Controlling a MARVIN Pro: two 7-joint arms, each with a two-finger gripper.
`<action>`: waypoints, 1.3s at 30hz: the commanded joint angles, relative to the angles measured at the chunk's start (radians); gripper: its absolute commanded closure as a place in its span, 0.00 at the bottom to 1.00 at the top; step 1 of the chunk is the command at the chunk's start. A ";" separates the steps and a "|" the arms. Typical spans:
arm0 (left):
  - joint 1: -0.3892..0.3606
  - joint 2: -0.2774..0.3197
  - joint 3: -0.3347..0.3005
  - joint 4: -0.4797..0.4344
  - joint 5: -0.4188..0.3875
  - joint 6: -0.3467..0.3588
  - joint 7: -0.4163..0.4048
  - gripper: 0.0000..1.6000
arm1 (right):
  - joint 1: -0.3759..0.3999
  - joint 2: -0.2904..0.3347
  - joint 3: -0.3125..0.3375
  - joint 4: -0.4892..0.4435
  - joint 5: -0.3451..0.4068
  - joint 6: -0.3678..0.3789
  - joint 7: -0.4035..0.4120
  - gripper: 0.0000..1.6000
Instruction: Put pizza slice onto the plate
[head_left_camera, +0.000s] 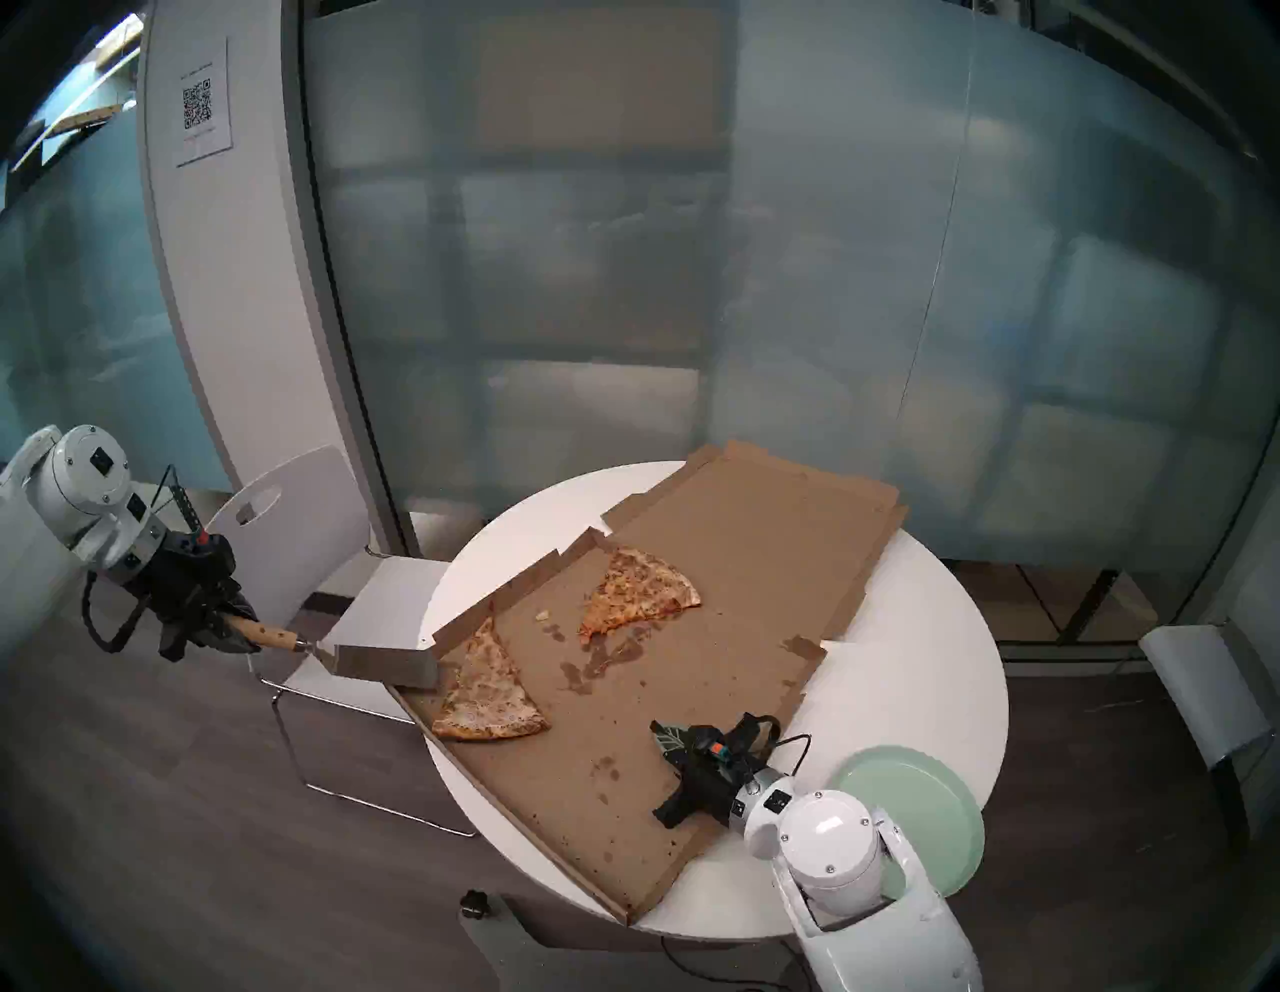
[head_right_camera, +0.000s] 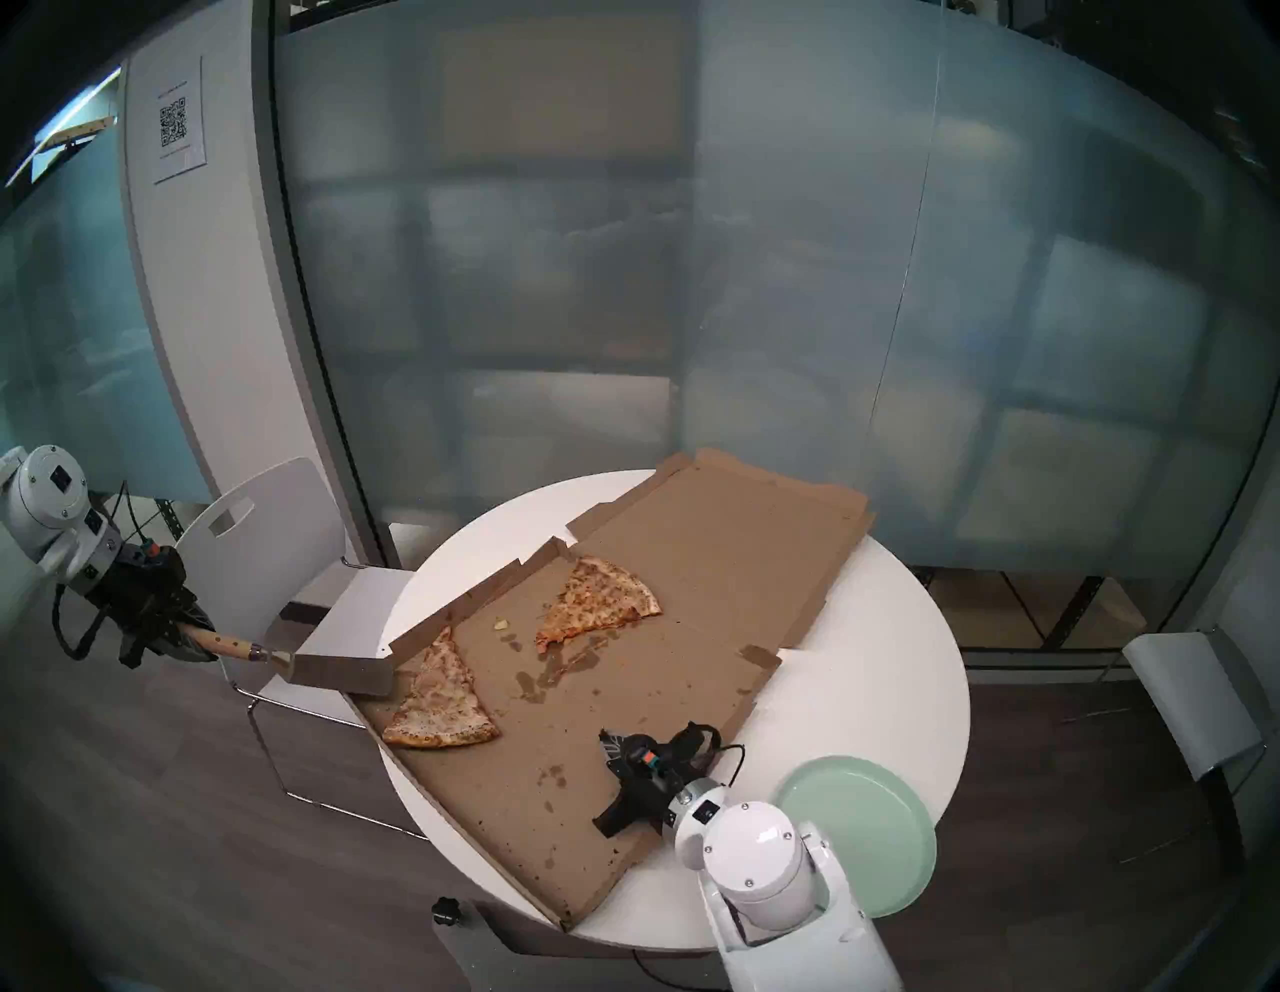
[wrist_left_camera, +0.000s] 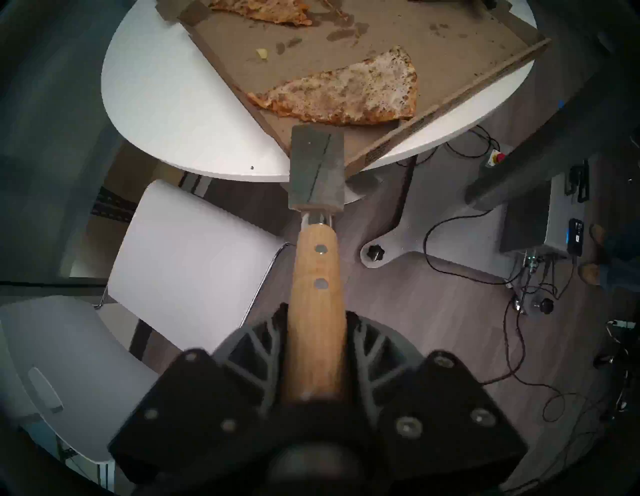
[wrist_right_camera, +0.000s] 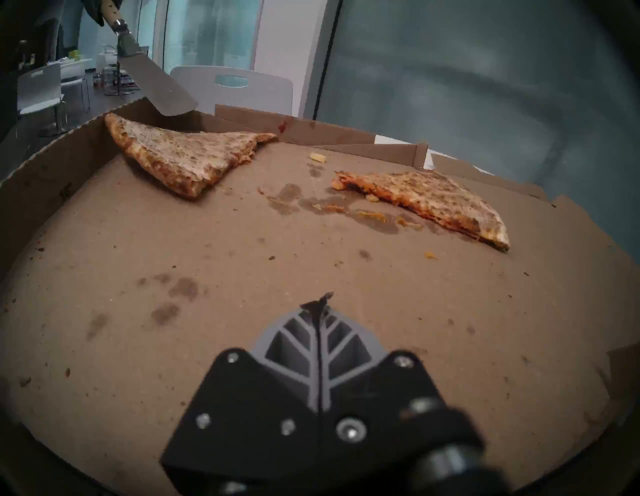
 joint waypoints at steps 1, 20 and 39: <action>-0.109 -0.012 0.026 -0.013 0.033 0.004 -0.014 1.00 | 0.011 -0.007 0.002 -0.006 0.010 -0.005 0.002 1.00; -0.309 -0.120 0.182 -0.003 0.205 0.009 -0.018 1.00 | 0.011 -0.010 0.019 0.000 0.031 -0.009 -0.001 1.00; -0.509 -0.191 0.416 0.134 0.266 -0.018 -0.018 1.00 | 0.025 -0.010 0.031 0.004 0.049 -0.014 0.001 1.00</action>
